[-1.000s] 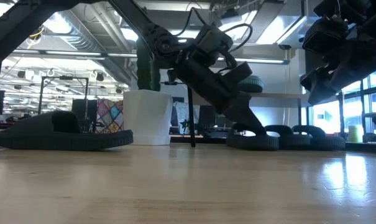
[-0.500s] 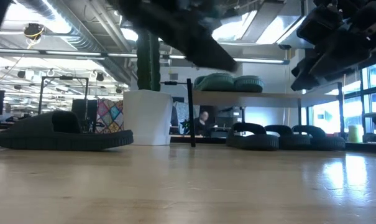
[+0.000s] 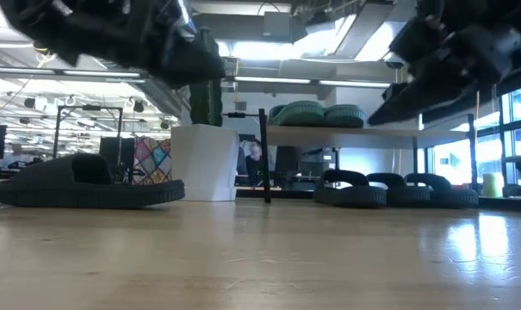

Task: Pick and place slides into the shelf
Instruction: Put the black slipper under the shelf

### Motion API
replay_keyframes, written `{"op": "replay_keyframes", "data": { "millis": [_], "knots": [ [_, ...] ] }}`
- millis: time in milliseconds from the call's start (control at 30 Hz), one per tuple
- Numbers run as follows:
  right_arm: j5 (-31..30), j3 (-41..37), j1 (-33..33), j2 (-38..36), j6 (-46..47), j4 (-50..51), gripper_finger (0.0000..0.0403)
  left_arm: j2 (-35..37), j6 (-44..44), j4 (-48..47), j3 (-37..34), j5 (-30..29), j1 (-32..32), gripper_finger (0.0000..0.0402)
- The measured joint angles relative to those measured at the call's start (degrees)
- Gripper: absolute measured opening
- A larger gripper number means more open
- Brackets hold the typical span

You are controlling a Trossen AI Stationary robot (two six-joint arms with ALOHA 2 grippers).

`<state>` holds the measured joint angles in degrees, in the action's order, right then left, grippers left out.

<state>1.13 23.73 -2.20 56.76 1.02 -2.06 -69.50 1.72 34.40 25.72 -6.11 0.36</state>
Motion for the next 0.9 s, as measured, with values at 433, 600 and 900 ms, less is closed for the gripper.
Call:
{"op": "replay_keyframes", "data": {
  "millis": [433,600,900],
  "knots": [
    [0.47,-0.03,5.16,15.61,3.30,-2.08,0.0227,5.08,-1.60,5.46,-10.02,-1.54,-0.55,0.0176],
    [0.46,-0.04,6.70,19.01,3.41,-3.26,0.0227,5.08,-1.58,5.54,-10.02,-1.94,-0.53,0.0176],
    [-3.38,-0.04,10.66,20.16,1.94,-4.06,0.0227,5.05,-1.39,5.16,-10.02,-1.96,-0.50,0.0176]
  ]
}}
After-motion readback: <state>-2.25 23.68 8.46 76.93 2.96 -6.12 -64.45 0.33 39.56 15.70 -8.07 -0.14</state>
